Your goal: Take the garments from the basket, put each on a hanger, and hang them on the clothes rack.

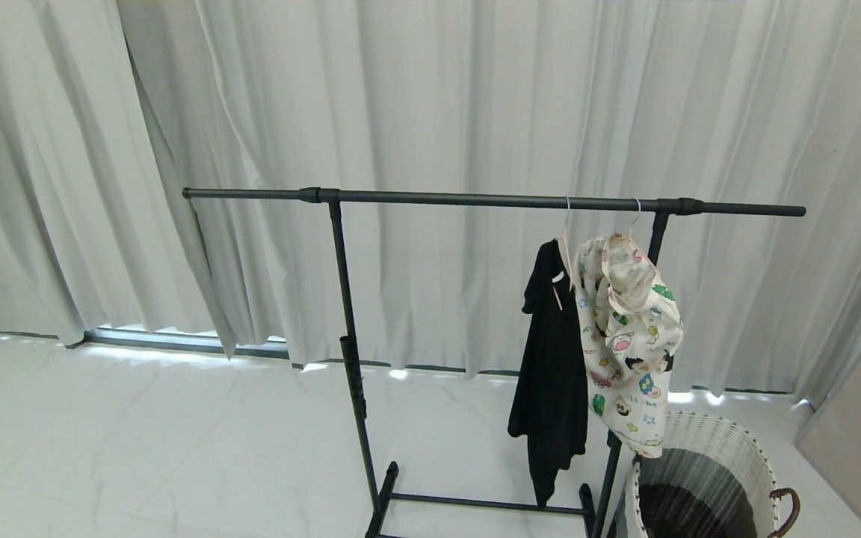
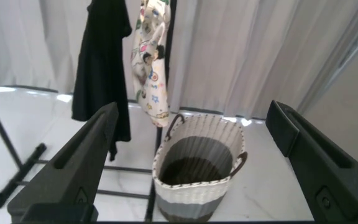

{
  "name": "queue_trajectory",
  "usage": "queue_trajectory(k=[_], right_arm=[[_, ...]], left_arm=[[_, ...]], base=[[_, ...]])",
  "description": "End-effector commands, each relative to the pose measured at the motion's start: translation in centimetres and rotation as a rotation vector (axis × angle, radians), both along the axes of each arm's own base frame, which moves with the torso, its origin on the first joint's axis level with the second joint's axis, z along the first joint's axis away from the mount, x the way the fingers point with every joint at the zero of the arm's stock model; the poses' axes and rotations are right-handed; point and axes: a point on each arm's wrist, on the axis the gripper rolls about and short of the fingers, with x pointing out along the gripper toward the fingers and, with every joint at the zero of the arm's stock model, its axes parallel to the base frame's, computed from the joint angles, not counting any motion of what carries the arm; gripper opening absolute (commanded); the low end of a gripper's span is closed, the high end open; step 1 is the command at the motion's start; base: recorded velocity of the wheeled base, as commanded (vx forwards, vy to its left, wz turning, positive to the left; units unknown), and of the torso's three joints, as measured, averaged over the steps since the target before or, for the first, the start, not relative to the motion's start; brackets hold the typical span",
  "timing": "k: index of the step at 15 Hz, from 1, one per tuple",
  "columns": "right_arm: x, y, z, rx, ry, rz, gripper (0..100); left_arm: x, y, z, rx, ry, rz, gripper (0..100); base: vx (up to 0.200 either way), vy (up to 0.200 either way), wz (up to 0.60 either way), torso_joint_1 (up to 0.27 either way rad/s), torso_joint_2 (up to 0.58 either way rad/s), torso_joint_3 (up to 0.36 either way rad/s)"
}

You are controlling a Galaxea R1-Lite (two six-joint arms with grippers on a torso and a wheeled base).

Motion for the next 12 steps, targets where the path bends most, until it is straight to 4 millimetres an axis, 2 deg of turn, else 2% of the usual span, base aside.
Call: queue_trajectory(k=[1, 12], right_arm=[[-0.08, 0.0, -0.02, 0.014, -0.011, -0.002, 100], [-0.08, 0.0, -0.04, 0.014, -0.009, -0.002, 100]], left_arm=[[-0.01, 0.0, 0.01, 0.0, -0.003, 0.001, 100], [-0.01, 0.0, 0.0, 0.0, -0.002, 0.001, 100]], base=[[0.0, 0.0, 0.0, 0.0, 0.0, 0.0], [0.0, 0.0, 0.0, 0.0, 0.0, 0.0]])
